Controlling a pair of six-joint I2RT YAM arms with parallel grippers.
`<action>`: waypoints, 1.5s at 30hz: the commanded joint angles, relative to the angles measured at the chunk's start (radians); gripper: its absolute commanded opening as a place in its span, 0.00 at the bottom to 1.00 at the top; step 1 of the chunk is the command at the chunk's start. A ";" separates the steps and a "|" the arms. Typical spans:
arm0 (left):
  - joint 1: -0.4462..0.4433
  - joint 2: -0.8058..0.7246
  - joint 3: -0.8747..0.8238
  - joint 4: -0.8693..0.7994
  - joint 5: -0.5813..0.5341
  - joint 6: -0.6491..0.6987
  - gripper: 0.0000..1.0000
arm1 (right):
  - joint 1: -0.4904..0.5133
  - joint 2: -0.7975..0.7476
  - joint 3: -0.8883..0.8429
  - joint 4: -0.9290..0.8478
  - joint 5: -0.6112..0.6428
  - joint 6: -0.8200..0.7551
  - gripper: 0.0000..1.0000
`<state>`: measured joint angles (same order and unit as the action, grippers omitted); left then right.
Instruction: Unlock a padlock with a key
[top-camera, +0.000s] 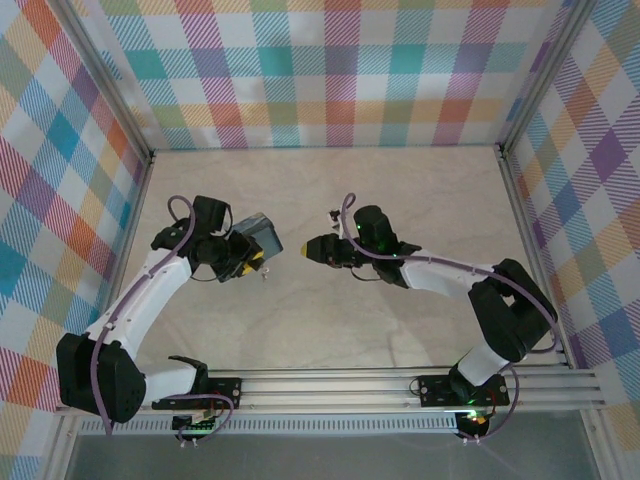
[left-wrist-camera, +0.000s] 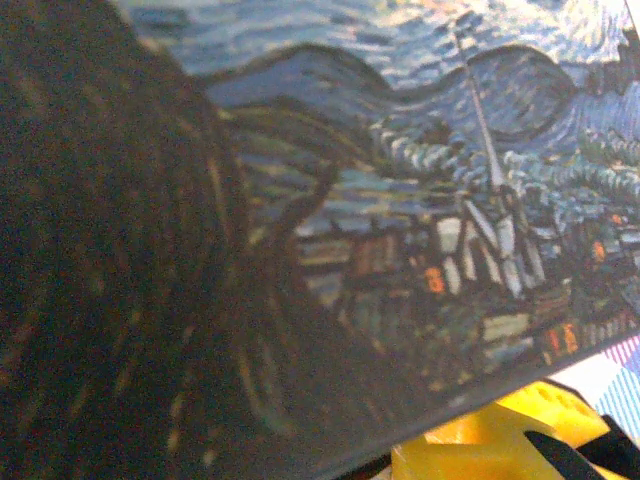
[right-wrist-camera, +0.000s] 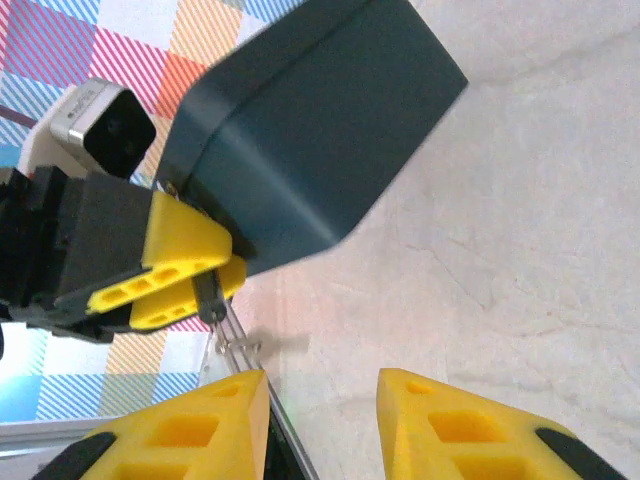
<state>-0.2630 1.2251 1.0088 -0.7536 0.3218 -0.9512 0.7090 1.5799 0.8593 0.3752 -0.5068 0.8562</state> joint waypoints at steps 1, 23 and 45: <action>0.007 -0.027 0.014 0.001 -0.027 -0.008 0.00 | 0.026 -0.017 -0.035 0.125 -0.042 0.036 0.33; 0.005 -0.029 0.005 0.025 -0.021 -0.067 0.00 | 0.168 0.209 0.184 0.158 -0.036 0.048 0.22; 0.005 -0.020 -0.002 0.052 -0.012 -0.096 0.00 | 0.190 0.245 0.214 0.167 -0.049 0.073 0.09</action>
<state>-0.2630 1.2251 1.0084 -0.7567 0.2893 -1.0336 0.8871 1.8133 1.0351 0.5137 -0.5400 0.9241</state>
